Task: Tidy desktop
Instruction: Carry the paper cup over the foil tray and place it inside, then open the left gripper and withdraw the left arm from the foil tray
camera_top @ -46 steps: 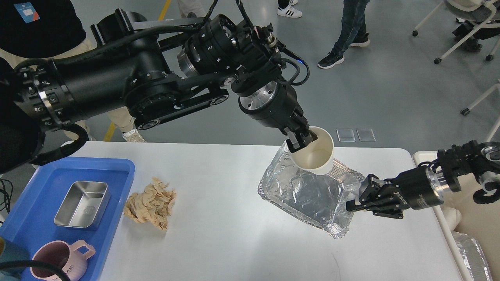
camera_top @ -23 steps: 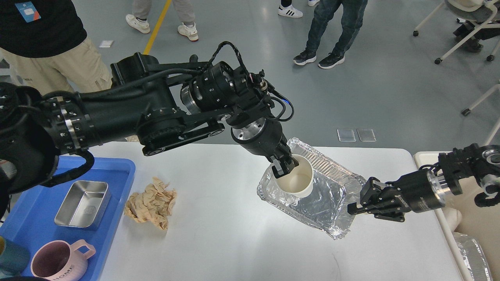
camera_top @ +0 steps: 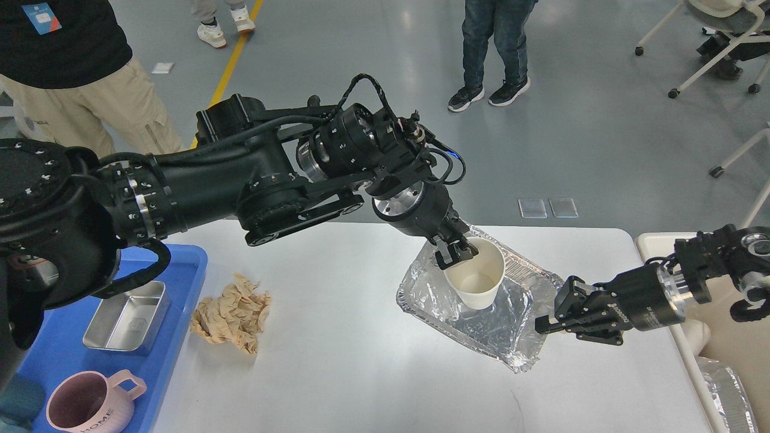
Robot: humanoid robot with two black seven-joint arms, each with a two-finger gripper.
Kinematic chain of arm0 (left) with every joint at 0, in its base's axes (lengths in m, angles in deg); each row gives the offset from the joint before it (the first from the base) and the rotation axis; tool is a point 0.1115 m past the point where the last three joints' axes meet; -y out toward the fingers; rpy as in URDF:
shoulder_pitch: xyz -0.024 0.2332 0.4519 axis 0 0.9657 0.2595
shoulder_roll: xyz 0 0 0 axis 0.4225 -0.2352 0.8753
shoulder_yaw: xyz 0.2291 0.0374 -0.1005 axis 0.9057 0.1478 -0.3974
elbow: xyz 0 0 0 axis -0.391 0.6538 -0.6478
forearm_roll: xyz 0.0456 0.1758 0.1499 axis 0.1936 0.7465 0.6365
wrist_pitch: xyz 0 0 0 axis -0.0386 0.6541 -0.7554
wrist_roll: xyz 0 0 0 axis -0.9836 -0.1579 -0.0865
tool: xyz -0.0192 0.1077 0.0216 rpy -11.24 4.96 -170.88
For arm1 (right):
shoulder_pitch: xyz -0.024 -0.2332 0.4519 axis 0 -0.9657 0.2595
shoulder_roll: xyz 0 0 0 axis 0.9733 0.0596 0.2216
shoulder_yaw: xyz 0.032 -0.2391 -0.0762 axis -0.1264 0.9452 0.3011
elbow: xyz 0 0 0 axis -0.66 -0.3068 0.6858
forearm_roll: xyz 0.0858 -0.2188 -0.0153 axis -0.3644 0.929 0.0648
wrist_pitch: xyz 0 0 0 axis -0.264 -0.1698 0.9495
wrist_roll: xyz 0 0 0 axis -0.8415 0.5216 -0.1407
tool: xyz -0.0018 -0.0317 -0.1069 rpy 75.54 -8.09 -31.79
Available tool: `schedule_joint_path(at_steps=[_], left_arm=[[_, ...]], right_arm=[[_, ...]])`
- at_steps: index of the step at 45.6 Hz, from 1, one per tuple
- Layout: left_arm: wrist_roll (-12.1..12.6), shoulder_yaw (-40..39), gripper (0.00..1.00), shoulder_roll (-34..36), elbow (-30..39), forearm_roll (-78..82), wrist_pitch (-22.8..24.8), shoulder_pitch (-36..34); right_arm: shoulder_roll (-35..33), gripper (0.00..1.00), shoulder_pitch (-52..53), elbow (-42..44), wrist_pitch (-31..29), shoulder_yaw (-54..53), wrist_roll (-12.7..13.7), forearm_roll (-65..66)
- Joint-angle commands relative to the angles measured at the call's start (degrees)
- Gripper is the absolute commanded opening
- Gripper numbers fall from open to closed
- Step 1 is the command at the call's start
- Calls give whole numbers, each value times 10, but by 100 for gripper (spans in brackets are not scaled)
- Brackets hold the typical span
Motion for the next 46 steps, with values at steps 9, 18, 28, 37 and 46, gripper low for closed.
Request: schedule_joint_path(at_steps=[9, 18, 28, 37, 46], left_arm=[[30, -11, 92, 25, 0, -58, -5, 1], [31, -31, 96, 66, 1, -62, -6, 30], [40, -121, 97, 128, 1, -62, -13, 87], [41, -209, 97, 210, 3, -73, -23, 149], [41, -322, 97, 313, 11, -150, -54, 244]], right_arm=[[-1, 0, -8, 1, 1, 0, 0, 0], [-3, 0, -9, 1, 4, 0, 0, 0], [-9, 0, -23, 1, 4, -1, 0, 0], [-9, 0, -23, 1, 4, -1, 0, 0], [-7, 0, -22, 0, 7, -1, 1, 0]])
